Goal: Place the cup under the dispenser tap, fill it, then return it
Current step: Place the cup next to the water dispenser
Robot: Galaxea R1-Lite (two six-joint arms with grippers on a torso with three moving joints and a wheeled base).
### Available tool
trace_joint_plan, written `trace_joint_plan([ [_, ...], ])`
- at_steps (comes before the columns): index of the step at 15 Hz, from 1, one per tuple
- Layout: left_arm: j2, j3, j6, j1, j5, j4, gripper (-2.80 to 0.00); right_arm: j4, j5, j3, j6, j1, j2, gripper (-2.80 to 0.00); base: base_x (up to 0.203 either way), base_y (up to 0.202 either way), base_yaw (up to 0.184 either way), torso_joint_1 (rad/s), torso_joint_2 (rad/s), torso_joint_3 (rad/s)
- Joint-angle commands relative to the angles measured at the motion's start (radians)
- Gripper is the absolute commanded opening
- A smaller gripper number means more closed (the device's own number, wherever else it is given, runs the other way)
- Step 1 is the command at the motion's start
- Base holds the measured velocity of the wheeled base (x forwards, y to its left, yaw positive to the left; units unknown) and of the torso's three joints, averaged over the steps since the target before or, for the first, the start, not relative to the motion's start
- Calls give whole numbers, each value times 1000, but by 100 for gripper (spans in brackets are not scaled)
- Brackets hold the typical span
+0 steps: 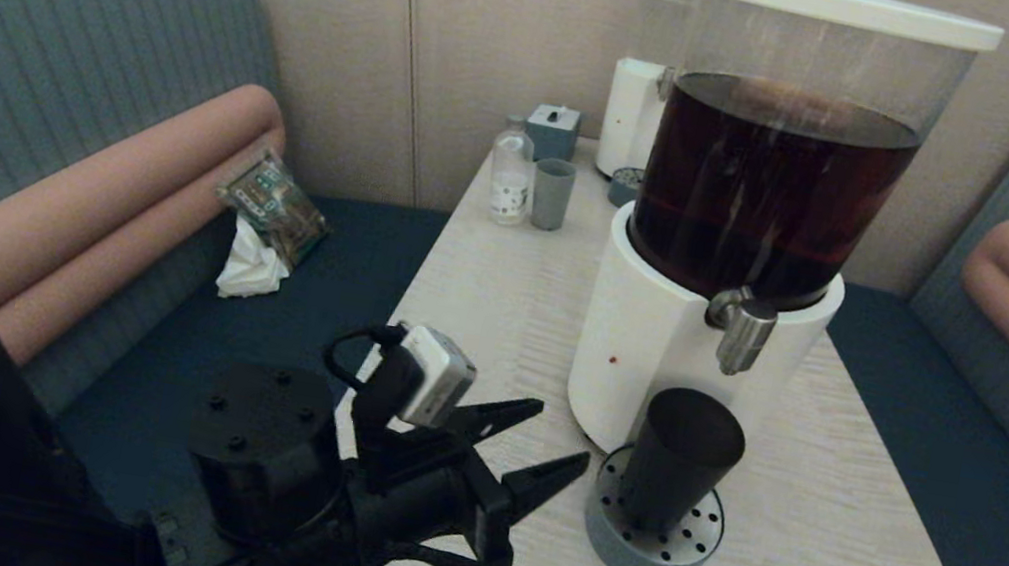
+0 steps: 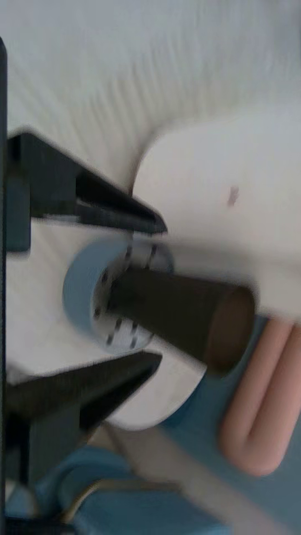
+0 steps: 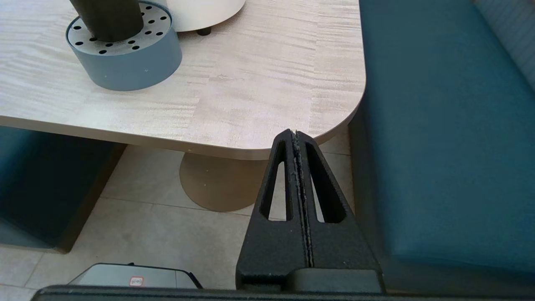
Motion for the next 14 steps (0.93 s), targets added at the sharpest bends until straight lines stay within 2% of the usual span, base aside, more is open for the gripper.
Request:
trace_joint_plan([
  [1, 59, -23, 2, -42, -3, -9, 0, 2, 0, 1, 6, 0, 1, -280, 0, 0, 0, 0, 0, 0],
  [5, 117, -84, 25, -49, -2, -9, 0, 2, 0, 1, 7, 1, 1, -280, 0, 0, 0, 0, 0, 0],
  [14, 257, -252, 26, -50, 27, -9, 0, 2, 0, 0, 7, 0, 1, -280, 0, 0, 0, 0, 0, 0],
])
